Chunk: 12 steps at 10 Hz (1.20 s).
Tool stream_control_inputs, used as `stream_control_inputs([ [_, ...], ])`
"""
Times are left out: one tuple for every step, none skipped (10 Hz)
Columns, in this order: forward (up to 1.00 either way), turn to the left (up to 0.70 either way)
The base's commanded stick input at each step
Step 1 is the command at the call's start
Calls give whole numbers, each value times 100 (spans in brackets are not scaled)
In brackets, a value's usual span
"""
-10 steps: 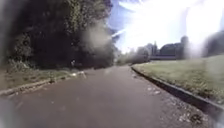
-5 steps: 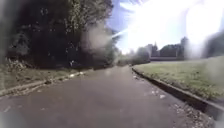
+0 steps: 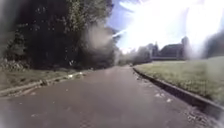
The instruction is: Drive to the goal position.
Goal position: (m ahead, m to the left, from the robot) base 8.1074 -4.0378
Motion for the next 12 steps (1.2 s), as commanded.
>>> stream_control_inputs([
  [45,0],
  [45,0],
  [45,0],
  [45,0],
  [45,0],
  [45,0],
  [45,0],
  [45,0],
  [45,0],
  [45,0],
  [45,0],
  [45,0],
])
